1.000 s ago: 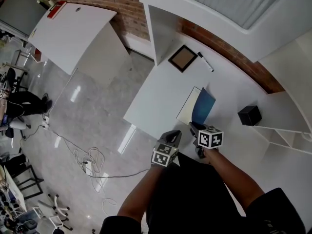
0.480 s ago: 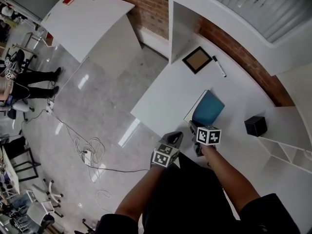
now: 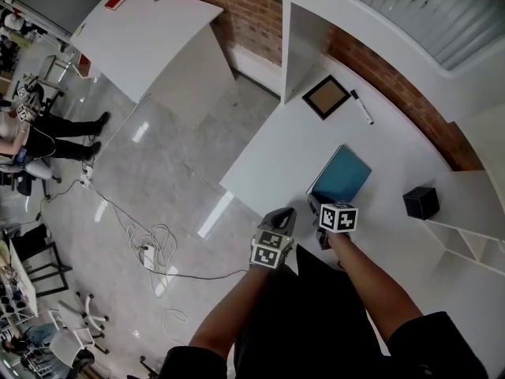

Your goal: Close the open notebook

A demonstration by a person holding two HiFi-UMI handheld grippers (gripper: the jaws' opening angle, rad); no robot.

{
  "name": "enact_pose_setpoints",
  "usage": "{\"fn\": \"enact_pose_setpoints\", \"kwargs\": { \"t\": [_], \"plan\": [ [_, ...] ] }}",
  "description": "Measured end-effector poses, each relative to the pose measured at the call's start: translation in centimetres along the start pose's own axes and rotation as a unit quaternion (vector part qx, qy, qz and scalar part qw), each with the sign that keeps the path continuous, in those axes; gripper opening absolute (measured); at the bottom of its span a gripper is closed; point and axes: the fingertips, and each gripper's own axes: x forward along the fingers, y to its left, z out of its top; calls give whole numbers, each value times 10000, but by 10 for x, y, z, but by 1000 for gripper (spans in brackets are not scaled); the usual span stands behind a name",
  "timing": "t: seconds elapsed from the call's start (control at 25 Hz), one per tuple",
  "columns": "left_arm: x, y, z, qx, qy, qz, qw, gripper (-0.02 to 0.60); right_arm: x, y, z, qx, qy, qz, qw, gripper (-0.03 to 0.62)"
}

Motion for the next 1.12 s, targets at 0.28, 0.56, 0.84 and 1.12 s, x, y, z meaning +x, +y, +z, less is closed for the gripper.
{"fn": "enact_pose_setpoints", "kwargs": {
  "t": [0.28, 0.56, 0.84, 1.12],
  "plan": [
    [-11, -4, -11, 43, 59, -149, 9999, 12, 3, 7, -4, -107, -35, 1, 9999, 122],
    [-25, -6, -1, -8, -163, -297, 9994, 12, -20, 23, 6, 13, -563, -33, 9984, 164],
    [-51, -42, 26, 600, -449, -973, 9924, 12, -100, 33, 5, 111, -1254, -289, 9916, 153],
    [-90, -69, 59, 757, -695, -1321, 9859, 12, -223, 49, -21, 747, -2305, -846, 9665, 54]
  ]
}}
